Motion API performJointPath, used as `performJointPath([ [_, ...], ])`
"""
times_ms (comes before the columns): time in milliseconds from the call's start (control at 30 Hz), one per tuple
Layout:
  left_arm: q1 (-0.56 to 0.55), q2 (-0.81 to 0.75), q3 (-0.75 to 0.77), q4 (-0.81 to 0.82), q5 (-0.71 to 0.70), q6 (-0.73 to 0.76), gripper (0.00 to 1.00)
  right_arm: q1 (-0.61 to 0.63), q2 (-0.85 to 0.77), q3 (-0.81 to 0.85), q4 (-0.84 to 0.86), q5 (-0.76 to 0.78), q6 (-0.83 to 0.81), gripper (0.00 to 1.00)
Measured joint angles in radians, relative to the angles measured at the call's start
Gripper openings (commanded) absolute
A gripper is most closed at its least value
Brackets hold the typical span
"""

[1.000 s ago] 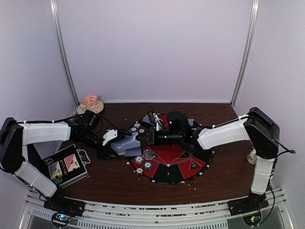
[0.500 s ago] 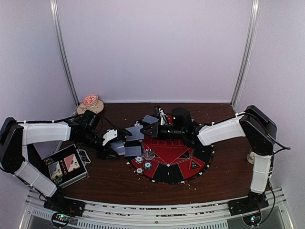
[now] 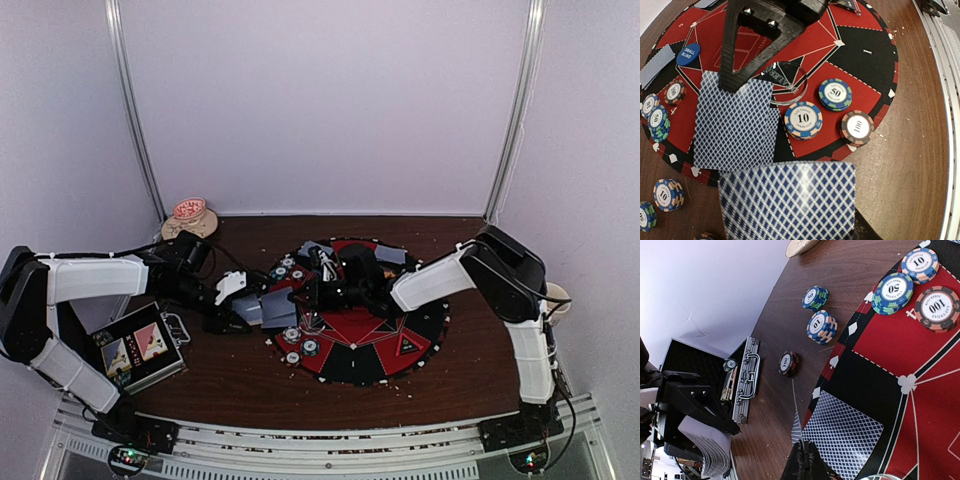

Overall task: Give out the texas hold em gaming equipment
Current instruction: Distribute the poker card in the dealer area.

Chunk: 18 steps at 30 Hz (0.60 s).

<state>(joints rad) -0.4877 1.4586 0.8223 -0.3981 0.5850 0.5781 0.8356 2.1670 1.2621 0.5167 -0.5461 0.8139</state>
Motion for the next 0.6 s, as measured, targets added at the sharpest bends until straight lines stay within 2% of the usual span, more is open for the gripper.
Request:
performJointPath([
  [233, 0.000, 0.000, 0.000, 0.000, 0.000, 0.000, 0.45, 0.003, 0.040, 0.063, -0.008, 0.000, 0.000, 0.00],
  [600, 0.000, 0.000, 0.000, 0.000, 0.000, 0.000, 0.45, 0.005, 0.070, 0.077, -0.065, 0.001, -0.006, 0.00],
])
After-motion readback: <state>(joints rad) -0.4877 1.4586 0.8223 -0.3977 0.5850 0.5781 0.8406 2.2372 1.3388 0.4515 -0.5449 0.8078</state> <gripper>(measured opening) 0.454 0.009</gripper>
